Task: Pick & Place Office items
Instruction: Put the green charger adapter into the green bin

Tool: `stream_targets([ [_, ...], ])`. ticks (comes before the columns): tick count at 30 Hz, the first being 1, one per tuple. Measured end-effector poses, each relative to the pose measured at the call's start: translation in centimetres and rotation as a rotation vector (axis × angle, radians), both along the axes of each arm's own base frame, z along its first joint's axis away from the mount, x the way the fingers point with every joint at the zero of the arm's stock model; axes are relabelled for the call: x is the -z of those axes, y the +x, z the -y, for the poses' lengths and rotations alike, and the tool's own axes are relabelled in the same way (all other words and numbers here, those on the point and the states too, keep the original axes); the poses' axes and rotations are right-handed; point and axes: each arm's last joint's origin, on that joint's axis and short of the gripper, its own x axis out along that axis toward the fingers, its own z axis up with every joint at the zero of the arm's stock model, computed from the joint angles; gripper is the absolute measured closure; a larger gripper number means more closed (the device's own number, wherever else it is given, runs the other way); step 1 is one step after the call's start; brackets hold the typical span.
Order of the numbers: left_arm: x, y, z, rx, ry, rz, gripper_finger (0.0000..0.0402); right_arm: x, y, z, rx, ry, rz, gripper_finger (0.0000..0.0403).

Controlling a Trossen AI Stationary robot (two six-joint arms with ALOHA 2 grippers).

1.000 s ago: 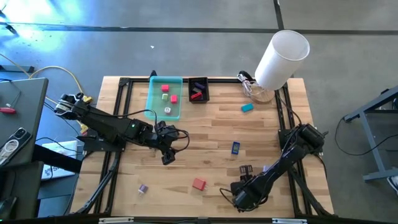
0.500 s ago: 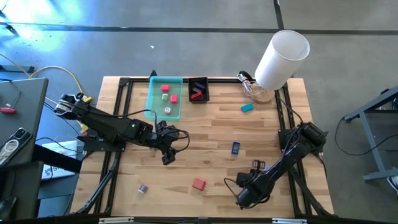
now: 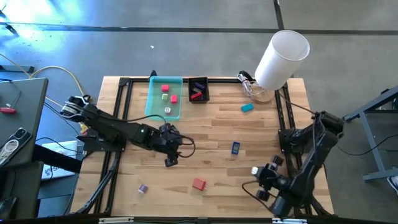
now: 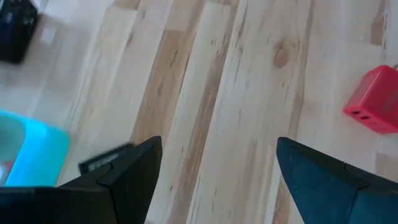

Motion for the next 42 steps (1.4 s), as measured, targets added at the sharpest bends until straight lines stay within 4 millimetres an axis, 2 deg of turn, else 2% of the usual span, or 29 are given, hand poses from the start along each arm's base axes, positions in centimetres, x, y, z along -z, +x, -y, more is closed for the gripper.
stream_targets([
  [5, 0.1, 1.3, 0.4, 0.066, 0.025, 0.075, 0.0093, -0.1, 0.7, -0.8, -0.116, -0.138, 0.306, 0.0288],
  [10, -0.7, 2.7, 0.9, 0.156, 0.065, 0.221, 0.0093, 0.7, 2.2, -0.6, -0.132, -0.218, 0.444, 0.0288],
  [15, -1.7, 3.4, 1.2, 0.198, 0.075, 0.337, 0.0093, 1.0, 4.2, -0.5, -0.118, -0.179, 0.472, 0.0288],
  [21, -1.9, 3.6, 1.4, 0.221, 0.047, 0.368, 0.0093, 0.6, 6.4, -0.5, -0.12, -0.094, 0.49, 0.0288],
  [27, -2.0, 3.7, 1.3, 0.215, 0.088, 0.38, 0.0093, -0.2, 8.8, -1.3, -0.241, -0.005, 0.517, 0.0288],
  [30, -2.4, 3.6, 2.2, 0.269, 0.115, 0.418, 0.0093, -0.7, 9.6, -1.3, -0.289, 0.006, 0.54, 0.0288],
  [33, -2.7, 3.2, 3.7, 0.342, 0.202, 0.444, 0.0094, -0.9, 10.3, -1.1, -0.343, -0.01, 0.53, 0.0288],
  [36, -2.9, 2.3, 5.3, 0.342, 0.382, 0.442, 0.0096, -0.7, 11.2, -0.5, -0.349, 0.012, 0.521, 0.0288],
  [42, -3.5, 0.0, 8.7, 0.306, 0.714, 0.431, 0.0098, 1.7, 13.6, 0.1, -0.439, 0.091, 0.559, 0.0288],
])
